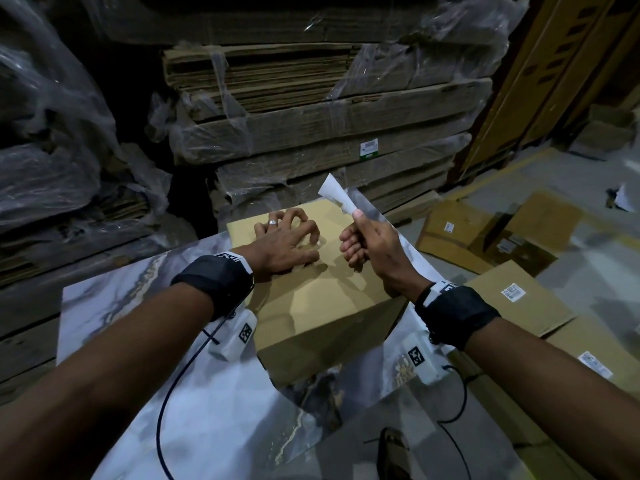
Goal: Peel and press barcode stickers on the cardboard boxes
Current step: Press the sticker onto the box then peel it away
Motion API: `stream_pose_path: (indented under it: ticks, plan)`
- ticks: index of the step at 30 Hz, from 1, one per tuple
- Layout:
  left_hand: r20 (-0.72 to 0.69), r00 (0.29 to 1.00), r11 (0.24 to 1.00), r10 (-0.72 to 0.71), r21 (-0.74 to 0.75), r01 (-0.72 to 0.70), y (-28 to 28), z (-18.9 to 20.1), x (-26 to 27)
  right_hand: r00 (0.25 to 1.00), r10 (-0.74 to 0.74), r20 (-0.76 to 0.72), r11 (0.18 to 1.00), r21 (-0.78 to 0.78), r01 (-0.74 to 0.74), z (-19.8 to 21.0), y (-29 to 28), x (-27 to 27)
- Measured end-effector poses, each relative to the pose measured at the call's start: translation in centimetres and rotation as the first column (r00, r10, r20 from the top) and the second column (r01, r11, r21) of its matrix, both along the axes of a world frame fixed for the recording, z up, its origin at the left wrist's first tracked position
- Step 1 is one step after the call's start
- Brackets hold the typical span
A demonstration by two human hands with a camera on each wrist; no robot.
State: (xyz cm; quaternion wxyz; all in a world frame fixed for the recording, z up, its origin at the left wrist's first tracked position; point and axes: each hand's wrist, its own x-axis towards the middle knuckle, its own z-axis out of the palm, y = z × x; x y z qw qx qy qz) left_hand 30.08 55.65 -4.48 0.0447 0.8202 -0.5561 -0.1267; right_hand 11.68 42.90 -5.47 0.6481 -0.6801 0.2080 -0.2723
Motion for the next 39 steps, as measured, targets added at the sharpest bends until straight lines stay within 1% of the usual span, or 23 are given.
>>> stream_pose_path:
  ticks: [2,6,12,18,21,23,27,33,36,39]
  plan:
    - [-0.007,1.0,1.0,0.013,-0.017,-0.013,0.0,-0.2,0.0,1.0,0.0,0.001,1.0,-0.007,0.0,0.1,0.0,0.1]
    - [-0.017,0.997,0.992,0.074,-0.1,-0.076,-0.7,0.2,0.1,1.0,0.011,-0.005,1.0,-0.022,-0.011,0.2,0.2,-0.1]
    - [0.062,0.992,0.993,0.112,-0.043,-0.109,-2.2,1.5,1.1,1.0,0.01,-0.027,0.999,-0.04,-0.011,0.1,0.2,-0.2]
    - [0.162,0.984,0.996,0.076,-0.061,-0.067,-2.7,1.1,0.7,0.999,0.017,-0.039,0.999,-0.031,-0.019,0.0,0.1,-0.3]
    - [0.193,0.98,0.998,0.057,-0.042,-0.05,-3.0,1.3,0.5,0.999,0.024,-0.04,0.999,-0.04,-0.026,0.0,0.1,-0.2]
    - [0.179,0.982,0.998,0.066,-0.027,-0.062,-2.9,1.3,0.6,0.999,0.019,-0.039,0.999,-0.031,-0.02,0.1,0.1,-0.3]
    - [0.136,0.988,0.996,0.076,-0.046,-0.071,-2.0,0.9,0.9,0.999,0.017,-0.043,0.999,-0.034,-0.019,0.1,0.3,-0.3]
    - [0.18,0.982,0.999,0.048,-0.005,-0.048,-2.9,1.6,0.7,0.999,0.017,-0.036,0.999,-0.042,-0.018,0.2,0.4,-0.4]
    - [0.115,0.99,0.996,0.086,0.001,-0.087,-2.8,1.5,0.8,1.0,0.006,-0.023,0.999,-0.031,-0.007,0.1,0.3,-0.4]
    - [0.12,0.986,0.993,0.119,-0.039,-0.115,-2.2,1.3,0.4,1.0,0.008,-0.028,1.0,-0.024,-0.009,-0.1,0.2,-0.2]
